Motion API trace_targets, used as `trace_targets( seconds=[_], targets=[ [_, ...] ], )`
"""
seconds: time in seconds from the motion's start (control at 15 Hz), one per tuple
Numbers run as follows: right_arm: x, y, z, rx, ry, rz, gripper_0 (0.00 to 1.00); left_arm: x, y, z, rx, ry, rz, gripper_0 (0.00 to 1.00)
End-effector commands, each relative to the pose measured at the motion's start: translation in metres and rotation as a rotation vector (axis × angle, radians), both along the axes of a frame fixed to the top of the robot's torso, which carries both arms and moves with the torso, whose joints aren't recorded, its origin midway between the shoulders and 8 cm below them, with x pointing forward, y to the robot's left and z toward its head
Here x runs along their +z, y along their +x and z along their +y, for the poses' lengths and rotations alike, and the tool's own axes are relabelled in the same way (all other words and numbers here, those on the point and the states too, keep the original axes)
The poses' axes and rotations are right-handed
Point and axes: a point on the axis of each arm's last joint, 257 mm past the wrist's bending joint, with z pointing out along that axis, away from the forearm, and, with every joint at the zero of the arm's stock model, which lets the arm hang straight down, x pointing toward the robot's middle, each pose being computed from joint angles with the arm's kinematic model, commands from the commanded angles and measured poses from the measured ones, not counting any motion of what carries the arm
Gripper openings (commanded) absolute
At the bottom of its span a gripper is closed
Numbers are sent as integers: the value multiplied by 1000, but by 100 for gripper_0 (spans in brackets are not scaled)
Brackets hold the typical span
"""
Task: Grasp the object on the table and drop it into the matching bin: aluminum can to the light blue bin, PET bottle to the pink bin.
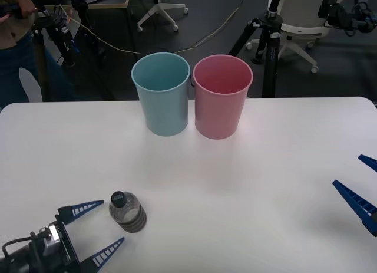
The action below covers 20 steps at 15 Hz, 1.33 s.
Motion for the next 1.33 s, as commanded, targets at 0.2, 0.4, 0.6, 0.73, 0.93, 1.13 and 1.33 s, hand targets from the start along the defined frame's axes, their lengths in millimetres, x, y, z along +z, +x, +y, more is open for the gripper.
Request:
trace_targets(
  seconds=[0.2, 0.4, 0.6, 0.73, 0.93, 1.13, 1.33],
  targets=[
    [0, 0, 0, 0, 0, 0, 100, -3, 13, -21, -20, 3, 6, 100],
    [0, 0, 0, 0, 0, 0, 100, -2, 19, -42, -46, -7, 0, 100],
    [0, 0, 0, 0, 0, 0, 100, -2, 28, -53, -64, -11, -3, 100],
    [0, 0, 0, 0, 0, 0, 100, -6, 35, -55, -73, -7, 2, 100],
    [0, 0, 0, 0, 0, 0, 100, -4, 38, -58, -83, -16, 5, 100],
    [0, 0, 0, 0, 0, 0, 100, 1, 41, -59, -89, -28, 4, 86],
    [0, 0, 0, 0, 0, 0, 100, 4, 43, -59, -87, -40, 5, 16]
  ],
)
